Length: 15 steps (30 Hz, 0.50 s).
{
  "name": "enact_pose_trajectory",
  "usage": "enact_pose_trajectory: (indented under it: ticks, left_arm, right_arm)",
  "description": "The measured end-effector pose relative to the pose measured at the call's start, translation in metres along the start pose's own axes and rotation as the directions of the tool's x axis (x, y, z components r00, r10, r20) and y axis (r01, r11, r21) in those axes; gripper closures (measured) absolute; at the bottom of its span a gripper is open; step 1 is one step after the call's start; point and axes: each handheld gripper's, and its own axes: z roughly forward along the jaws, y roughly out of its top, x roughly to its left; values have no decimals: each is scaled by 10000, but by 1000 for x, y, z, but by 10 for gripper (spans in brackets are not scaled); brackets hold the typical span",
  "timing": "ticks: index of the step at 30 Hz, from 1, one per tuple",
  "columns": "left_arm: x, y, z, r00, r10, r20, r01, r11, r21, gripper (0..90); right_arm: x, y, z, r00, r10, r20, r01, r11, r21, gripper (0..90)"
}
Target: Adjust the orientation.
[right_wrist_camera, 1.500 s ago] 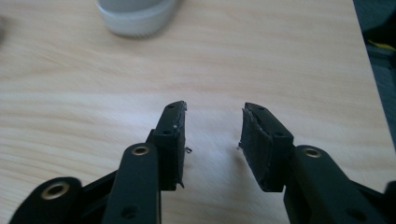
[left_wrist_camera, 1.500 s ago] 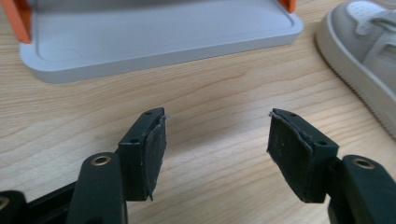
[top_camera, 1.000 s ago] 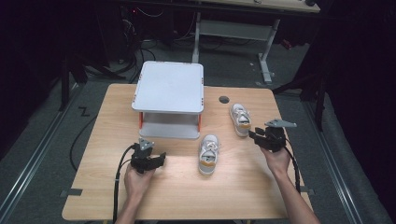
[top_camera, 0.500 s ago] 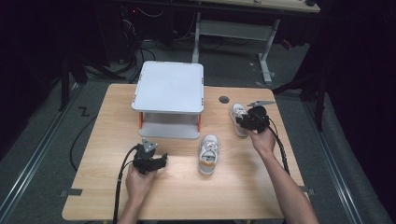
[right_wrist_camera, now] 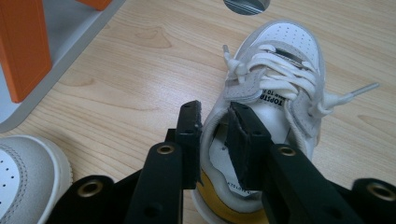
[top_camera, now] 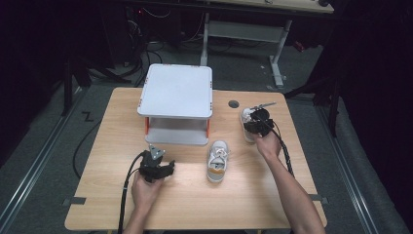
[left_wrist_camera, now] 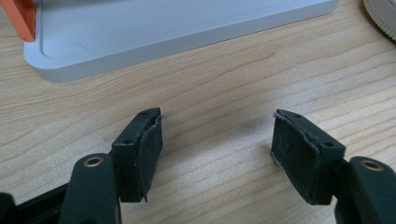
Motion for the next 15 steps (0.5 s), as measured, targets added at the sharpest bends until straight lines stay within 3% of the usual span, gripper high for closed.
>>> enact_pose_trajectory:
  ticks: [6, 9, 12, 15]
  left_arm:
    - [0, 0, 0, 10000, -11, -14, 11, 10000, -5, 337]
    - [0, 0, 0, 10000, -17, -17, 17, 10000, 0, 337]
    - [0, 0, 0, 10000, -14, -24, 14, 10000, 4, 337]
    - [0, 0, 0, 10000, -24, -26, 24, 10000, -2, 337]
  right_arm:
    - [2, 0, 1, 9999, -106, -92, 108, 9998, 156, 783]
    - [1, 1, 2, 9993, 118, -358, -103, 9991, 403, 776]
    - [0, 0, 2, 9997, 8, -261, 6, 9985, 549, 776]
    - [-4, -1, 2, 9981, 362, -494, -331, 9976, 613, 796]
